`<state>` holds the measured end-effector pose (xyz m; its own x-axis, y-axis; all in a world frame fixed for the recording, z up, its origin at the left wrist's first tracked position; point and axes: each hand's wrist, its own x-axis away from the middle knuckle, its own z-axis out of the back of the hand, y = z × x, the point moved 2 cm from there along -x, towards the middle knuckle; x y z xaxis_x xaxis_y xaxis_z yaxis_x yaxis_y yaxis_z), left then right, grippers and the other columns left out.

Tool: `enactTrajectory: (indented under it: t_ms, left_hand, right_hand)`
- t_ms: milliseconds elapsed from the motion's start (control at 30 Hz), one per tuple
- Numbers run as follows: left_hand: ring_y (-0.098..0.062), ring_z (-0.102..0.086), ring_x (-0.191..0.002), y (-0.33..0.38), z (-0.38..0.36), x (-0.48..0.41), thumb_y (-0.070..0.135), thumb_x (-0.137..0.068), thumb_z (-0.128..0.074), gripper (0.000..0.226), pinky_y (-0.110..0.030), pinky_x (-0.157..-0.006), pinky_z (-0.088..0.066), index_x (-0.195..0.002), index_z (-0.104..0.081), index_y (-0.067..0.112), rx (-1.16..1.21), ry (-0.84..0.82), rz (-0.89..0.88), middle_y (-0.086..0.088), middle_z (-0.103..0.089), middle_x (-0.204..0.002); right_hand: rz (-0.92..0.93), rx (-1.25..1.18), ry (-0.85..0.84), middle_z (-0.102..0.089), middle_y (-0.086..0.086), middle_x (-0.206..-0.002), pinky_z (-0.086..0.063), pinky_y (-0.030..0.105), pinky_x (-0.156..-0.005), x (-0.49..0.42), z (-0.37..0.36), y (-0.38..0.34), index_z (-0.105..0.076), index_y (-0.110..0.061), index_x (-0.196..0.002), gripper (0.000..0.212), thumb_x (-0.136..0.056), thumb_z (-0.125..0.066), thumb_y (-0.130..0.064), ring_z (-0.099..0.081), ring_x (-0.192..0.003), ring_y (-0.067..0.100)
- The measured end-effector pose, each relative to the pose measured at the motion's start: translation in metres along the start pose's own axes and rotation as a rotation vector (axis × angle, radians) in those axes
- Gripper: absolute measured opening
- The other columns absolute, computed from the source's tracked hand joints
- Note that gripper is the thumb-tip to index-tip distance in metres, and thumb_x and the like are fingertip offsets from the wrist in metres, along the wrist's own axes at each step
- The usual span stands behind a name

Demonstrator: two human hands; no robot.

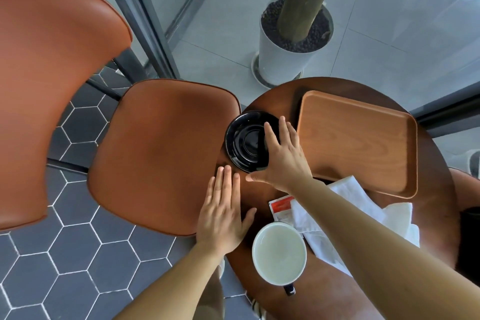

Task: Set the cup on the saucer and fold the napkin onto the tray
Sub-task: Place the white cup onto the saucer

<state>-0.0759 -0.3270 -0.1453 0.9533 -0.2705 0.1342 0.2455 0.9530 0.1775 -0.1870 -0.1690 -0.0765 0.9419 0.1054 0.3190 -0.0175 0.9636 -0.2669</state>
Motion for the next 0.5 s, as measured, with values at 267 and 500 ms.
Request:
enactTrajectory:
  t_ms: [267, 500]
  left_hand:
    - [-0.032, -0.002, -0.155, -0.001, 0.005, -0.003, 0.063, -0.099, -0.028, 0.085, -0.049, -0.125, -0.015, -0.156, -0.017, 0.000, -0.032, 0.038, -0.010, -0.023, -0.007, -0.165]
    - [-0.031, 0.000, -0.155, 0.003, 0.006, 0.000, 0.064, -0.099, -0.021, 0.086, -0.047, -0.125, -0.011, -0.157, -0.013, 0.001, -0.097, 0.022, 0.010, -0.023, -0.004, -0.165]
  right_hand:
    - [0.048, -0.207, 0.310, -0.049, 0.009, -0.148, -0.042, 0.044, -0.109, 0.049, 0.017, 0.012, -0.046, -0.012, -0.145, 0.067, -0.086, -0.075, -0.026, -0.039, -0.137, 0.032]
    - [0.054, -0.346, 0.502, -0.070, 0.007, -0.091, -0.051, 0.040, -0.072, 0.131, 0.016, 0.041, -0.074, -0.006, -0.092, 0.005, -0.087, -0.072, -0.007, -0.060, -0.088, 0.031]
